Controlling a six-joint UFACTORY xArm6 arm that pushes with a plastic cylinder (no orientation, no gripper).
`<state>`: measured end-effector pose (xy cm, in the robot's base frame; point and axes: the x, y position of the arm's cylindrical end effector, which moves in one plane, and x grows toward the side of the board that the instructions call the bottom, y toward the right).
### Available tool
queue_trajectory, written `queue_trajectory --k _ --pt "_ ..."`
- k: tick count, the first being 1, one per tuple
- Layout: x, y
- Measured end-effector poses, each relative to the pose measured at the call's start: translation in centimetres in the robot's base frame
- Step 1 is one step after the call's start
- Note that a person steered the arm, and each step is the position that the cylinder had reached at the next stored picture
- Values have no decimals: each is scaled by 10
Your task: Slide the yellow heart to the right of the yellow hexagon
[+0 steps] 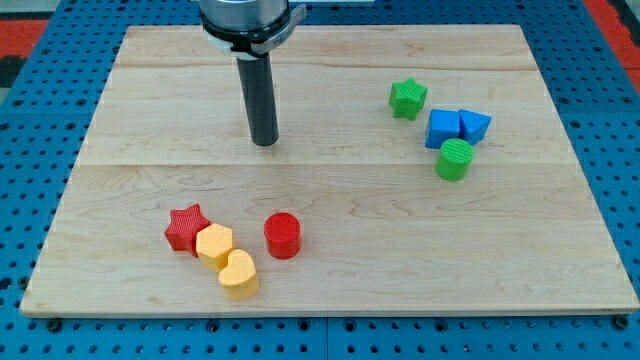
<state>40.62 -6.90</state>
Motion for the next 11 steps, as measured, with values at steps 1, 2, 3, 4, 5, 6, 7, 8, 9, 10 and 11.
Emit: queue_trajectory --k 1,2,3,4,5,6,7,8,9,10,11 --pt "0 0" --pt "-7 -19" --pt "10 -76" --pt "57 -129" --pt "54 -129" --pt "54 -129" --pt "55 -130" --pt "85 -132" --pt "109 -147" --pt "160 -133" --pt "211 -91"
